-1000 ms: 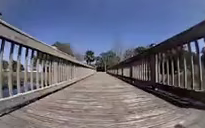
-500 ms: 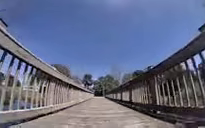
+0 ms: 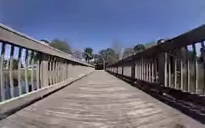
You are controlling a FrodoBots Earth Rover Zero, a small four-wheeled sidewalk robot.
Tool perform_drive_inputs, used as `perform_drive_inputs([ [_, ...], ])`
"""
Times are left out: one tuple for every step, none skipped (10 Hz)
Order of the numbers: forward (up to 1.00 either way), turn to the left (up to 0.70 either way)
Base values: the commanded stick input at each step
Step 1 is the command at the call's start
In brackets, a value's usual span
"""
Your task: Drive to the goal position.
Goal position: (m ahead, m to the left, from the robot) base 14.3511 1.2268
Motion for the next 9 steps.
perform_drive_inputs([
  [0.5,0.0],
  [0.5,0.0],
  [0.5,0.0],
  [0.5,0.0],
  [0.5,0.0],
  [0.5,0.0],
  [0.5,0.0],
  [0.5,0.0],
  [0.5,0.0],
])
